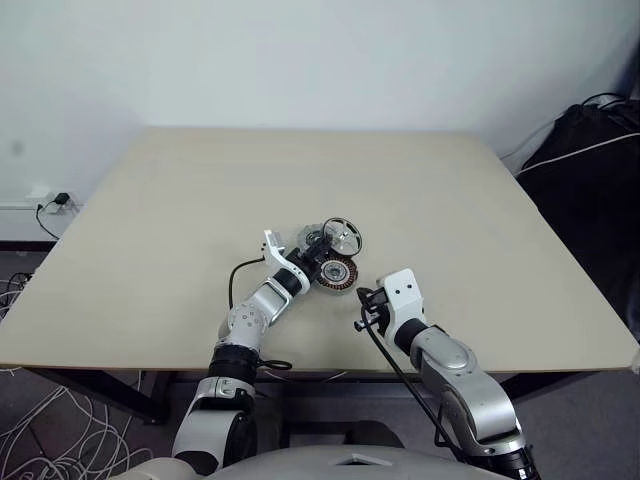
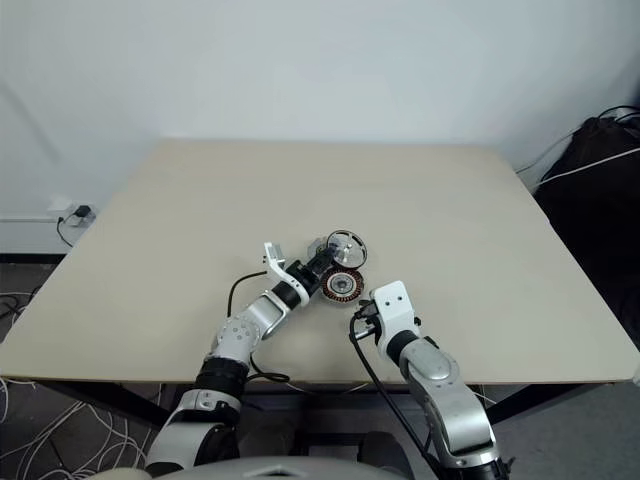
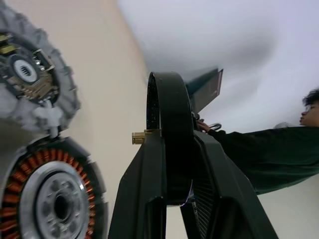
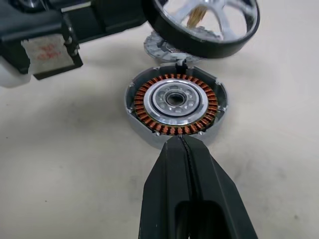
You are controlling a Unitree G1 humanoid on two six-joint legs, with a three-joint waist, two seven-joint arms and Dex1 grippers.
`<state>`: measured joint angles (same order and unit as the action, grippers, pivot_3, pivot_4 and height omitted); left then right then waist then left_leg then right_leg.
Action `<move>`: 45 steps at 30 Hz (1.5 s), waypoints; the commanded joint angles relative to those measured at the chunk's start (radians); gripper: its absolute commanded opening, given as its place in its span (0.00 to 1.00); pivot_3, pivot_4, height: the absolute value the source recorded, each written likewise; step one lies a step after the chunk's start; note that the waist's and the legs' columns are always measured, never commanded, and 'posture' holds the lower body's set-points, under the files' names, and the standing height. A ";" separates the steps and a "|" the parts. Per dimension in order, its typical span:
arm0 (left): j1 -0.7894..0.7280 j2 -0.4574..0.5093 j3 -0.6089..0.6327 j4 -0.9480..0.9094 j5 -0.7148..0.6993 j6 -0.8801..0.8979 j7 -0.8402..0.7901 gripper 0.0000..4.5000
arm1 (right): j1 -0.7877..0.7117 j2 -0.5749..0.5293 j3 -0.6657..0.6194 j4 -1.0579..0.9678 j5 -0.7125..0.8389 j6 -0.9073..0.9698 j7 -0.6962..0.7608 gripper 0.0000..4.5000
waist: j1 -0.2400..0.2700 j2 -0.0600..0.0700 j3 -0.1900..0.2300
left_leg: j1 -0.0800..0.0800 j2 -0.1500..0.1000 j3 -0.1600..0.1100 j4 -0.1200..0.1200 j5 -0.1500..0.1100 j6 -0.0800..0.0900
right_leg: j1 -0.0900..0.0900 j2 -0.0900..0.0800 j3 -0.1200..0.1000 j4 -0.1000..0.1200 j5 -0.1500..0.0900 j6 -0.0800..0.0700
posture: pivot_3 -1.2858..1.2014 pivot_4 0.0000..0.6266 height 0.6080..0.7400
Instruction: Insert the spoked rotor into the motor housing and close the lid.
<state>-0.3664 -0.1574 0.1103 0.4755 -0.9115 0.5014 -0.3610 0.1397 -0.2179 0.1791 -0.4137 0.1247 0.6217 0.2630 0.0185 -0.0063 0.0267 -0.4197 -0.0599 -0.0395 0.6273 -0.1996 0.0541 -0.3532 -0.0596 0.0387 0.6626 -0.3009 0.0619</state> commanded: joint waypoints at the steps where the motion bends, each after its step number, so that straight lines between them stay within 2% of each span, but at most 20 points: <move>1: 0.151 -0.161 -0.039 -0.033 0.003 0.028 -0.004 0.09 | -0.013 0.005 -0.011 -0.047 0.009 -0.008 -0.002 0.00 | 0.000 0.000 0.000 | 0.000 0.000 0.000 0.000 0.000 0.000 | 0.000 0.000 0.000 0.000 0.000 0.000 | 0.52 0.00 1.00; 33: 0.144 -0.167 -0.019 0.037 0.066 0.066 0.022 0.09 | -0.003 0.000 -0.025 -0.062 0.007 -0.003 -0.011 0.00 | -0.001 0.000 0.000 | 0.000 0.000 0.000 0.000 0.000 0.000 | 0.000 0.000 0.000 0.000 0.000 0.000 | 0.52 0.00 1.00; 44: 0.182 -0.147 -0.004 -0.010 0.075 0.083 0.039 0.09 | -0.010 0.000 -0.023 -0.055 0.005 -0.006 -0.008 0.00 | -0.004 0.000 0.000 | 0.000 0.000 0.000 0.000 0.000 0.000 | 0.000 0.000 0.000 0.000 0.000 0.000 | 0.52 0.00 1.00; 45: 0.184 -0.146 -0.002 -0.011 0.076 0.085 0.040 0.25 | -0.010 -0.001 -0.023 -0.054 0.005 -0.006 -0.007 0.00 | -0.005 0.000 0.000 | 0.000 0.000 0.000 0.000 0.000 0.000 | 0.000 0.000 0.000 0.000 0.000 0.000 | 0.52 0.00 1.00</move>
<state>-0.3539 -0.1516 0.1384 0.5086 -0.8332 0.5845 -0.3230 0.1436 -0.2196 0.1662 -0.4365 0.1243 0.6220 0.2565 0.0132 -0.0060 0.0264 -0.4196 -0.0599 -0.0395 0.6271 -0.1997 0.0540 -0.3535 -0.0596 0.0393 0.6628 -0.3008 0.0619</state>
